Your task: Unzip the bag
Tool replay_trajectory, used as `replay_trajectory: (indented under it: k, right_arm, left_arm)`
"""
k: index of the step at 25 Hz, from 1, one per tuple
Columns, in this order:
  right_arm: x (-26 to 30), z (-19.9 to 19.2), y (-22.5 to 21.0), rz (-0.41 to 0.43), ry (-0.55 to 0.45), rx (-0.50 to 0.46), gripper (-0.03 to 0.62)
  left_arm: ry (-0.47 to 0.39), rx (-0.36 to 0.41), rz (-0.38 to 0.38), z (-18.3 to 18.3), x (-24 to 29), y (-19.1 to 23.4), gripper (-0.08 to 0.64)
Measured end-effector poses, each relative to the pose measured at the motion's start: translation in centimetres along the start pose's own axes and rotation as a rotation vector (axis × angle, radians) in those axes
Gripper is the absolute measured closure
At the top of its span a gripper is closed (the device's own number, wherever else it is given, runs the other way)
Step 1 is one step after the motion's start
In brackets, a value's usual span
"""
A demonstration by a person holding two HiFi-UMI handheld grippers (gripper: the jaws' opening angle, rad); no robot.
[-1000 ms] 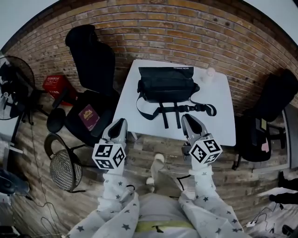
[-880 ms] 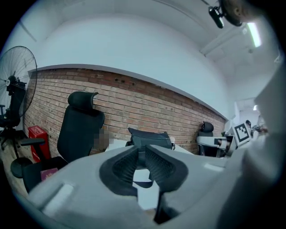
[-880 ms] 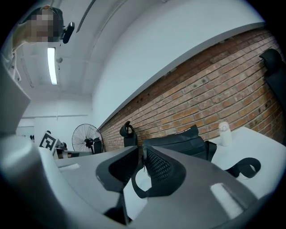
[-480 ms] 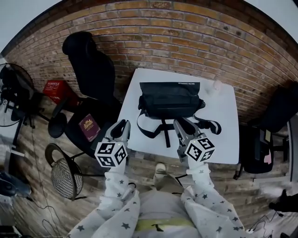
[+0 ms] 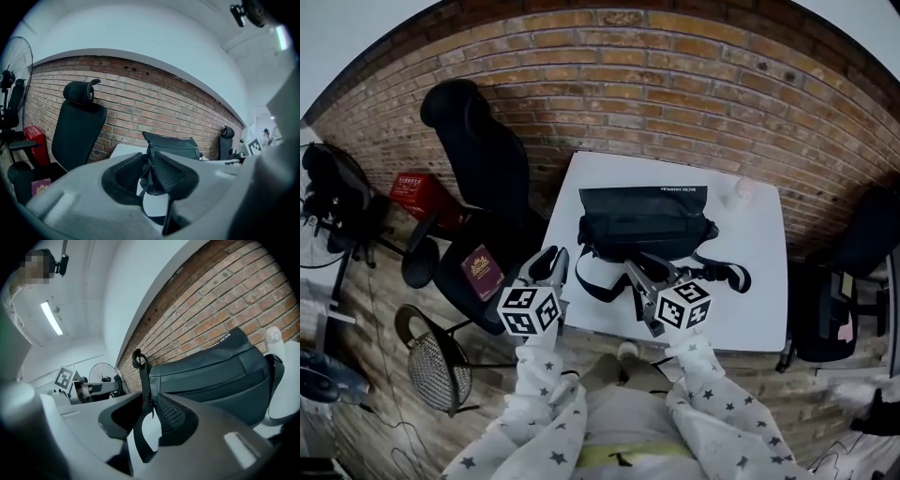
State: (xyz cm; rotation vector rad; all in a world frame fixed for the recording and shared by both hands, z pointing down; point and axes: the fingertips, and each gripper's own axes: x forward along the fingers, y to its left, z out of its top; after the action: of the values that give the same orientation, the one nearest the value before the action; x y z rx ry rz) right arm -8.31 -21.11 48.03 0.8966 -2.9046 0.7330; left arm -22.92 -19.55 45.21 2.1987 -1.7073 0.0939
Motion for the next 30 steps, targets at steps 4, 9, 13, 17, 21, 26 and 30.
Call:
replay_trajectory:
  k: [4,9,13,17,21,26,30]
  right_arm:
    - [2.3,-1.0,0.3,0.031,0.04,0.016,0.494]
    - [5.0,-2.5,0.7,0.054,0.09,0.054,0.472]
    - [6.9,-4.2,0.8,0.043,0.122,0.089,0.458]
    - [8.6,-5.3,0.6,0.029,0.137,0.107,0.449]
    - [9.5,-6.5,-0.1,-0.013,0.149,0.139,0.446]
    - [10.1,-7.1,-0.3,-0.04,0.144,0.145,0.448]
    - [10.4,-7.2,-0.3,-0.054,0.136,0.14,0.453]
  left_arm:
    - [0.014,0.008,-0.012,0.5,1.6,0.8,0.482]
    - [0.042,0.021,-0.07,0.9,4.0,1.4,0.477]
    - [0.07,0.022,-0.144,0.6,5.7,1.6,0.443]
    - [0.067,0.04,-0.23,1.1,7.3,1.3,0.443]
    - [0.075,0.048,-0.331,1.3,8.5,0.3,0.403]
    - [0.101,0.061,-0.404,1.1,10.0,-0.1,0.355]
    - [0.11,0.067,-0.441,1.0,11.1,-0.7,0.342]
